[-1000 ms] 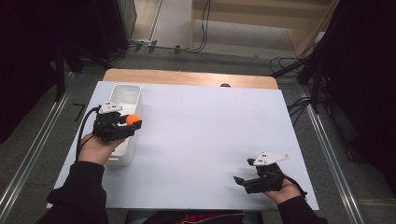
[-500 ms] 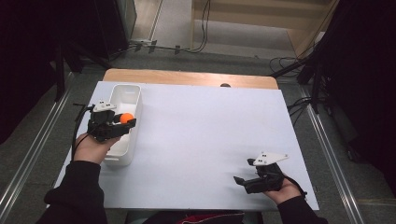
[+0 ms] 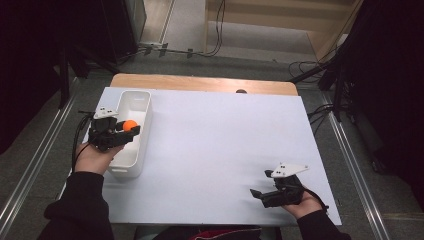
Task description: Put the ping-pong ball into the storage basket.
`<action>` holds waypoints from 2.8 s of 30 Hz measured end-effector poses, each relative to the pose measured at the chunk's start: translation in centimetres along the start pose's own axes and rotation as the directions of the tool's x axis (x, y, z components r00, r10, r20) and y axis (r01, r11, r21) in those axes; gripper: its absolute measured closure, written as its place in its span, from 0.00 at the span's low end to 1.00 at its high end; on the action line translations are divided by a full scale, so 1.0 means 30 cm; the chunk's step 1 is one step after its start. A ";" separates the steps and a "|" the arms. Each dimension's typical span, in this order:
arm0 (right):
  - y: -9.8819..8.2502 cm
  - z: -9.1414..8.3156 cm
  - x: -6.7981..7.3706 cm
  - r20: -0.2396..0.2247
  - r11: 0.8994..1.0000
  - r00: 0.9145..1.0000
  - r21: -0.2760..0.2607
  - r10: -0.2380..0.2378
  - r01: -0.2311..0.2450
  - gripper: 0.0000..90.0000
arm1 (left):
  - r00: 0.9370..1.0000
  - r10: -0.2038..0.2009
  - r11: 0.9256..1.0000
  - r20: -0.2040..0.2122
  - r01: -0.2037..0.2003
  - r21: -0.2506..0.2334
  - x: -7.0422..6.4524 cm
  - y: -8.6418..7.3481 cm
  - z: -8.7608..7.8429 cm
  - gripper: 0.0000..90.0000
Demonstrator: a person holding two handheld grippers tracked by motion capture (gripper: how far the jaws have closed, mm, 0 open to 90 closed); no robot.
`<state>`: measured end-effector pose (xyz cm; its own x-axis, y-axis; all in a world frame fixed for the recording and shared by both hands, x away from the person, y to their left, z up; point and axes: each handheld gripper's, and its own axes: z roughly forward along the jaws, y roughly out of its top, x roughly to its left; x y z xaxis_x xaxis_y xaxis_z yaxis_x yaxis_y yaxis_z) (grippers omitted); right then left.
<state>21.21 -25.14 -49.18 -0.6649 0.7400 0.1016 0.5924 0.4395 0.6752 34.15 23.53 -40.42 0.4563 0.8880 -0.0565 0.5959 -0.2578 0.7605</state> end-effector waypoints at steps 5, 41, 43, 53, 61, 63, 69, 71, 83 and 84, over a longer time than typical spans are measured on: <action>0.000 0.001 0.001 0.000 1.000 1.000 0.001 0.002 -0.002 0.14 | 1.000 -0.012 1.000 -0.015 0.012 0.005 0.017 -0.004 -0.001 0.55; 0.000 0.001 0.001 0.000 1.000 1.000 0.005 0.003 -0.003 0.14 | 0.999 -0.013 1.000 -0.036 0.014 0.027 0.022 -0.020 0.021 0.55; 0.000 0.001 0.001 -0.003 1.000 1.000 0.002 0.006 -0.006 0.14 | 0.999 -0.014 1.000 -0.037 0.015 0.022 0.022 -0.020 0.021 0.55; 0.000 0.000 0.000 -0.002 1.000 1.000 0.001 0.000 0.000 0.14 | 0.998 -0.002 1.000 -0.056 0.002 0.008 0.019 -0.014 0.009 0.43; 0.000 0.000 0.001 0.000 1.000 1.000 0.004 0.003 -0.003 0.14 | 0.994 -0.038 0.999 -0.103 0.040 0.016 0.021 0.003 -0.001 0.10; 0.000 0.000 0.002 0.001 1.000 1.000 0.002 0.004 -0.004 0.14 | 0.996 -0.040 0.999 -0.085 0.042 0.019 0.023 0.002 0.002 0.09; 0.000 0.000 0.000 0.000 1.000 1.000 -0.001 -0.002 0.002 0.14 | 0.997 -0.041 0.999 -0.062 0.043 0.031 0.020 0.000 0.005 0.09; -0.001 0.000 0.000 0.000 1.000 1.000 0.000 -0.003 0.003 0.14 | 0.998 -0.032 0.999 -0.052 0.033 0.028 0.016 0.001 0.006 0.09; -0.005 -0.004 0.000 -0.001 1.000 1.000 0.001 0.006 -0.006 0.14 | 1.000 0.001 1.000 0.004 -0.001 0.013 -0.034 0.016 0.005 0.09; -0.005 -0.005 0.000 0.000 1.000 1.000 0.001 0.005 -0.005 0.14 | 1.000 -0.004 1.000 0.012 0.004 0.009 -0.039 0.017 0.005 0.09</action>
<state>21.06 -25.27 -49.18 -0.6618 0.7422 0.1053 0.5965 0.4363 0.6737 34.02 22.31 -40.07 0.4618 0.8844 -0.0673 0.6035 -0.2577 0.7546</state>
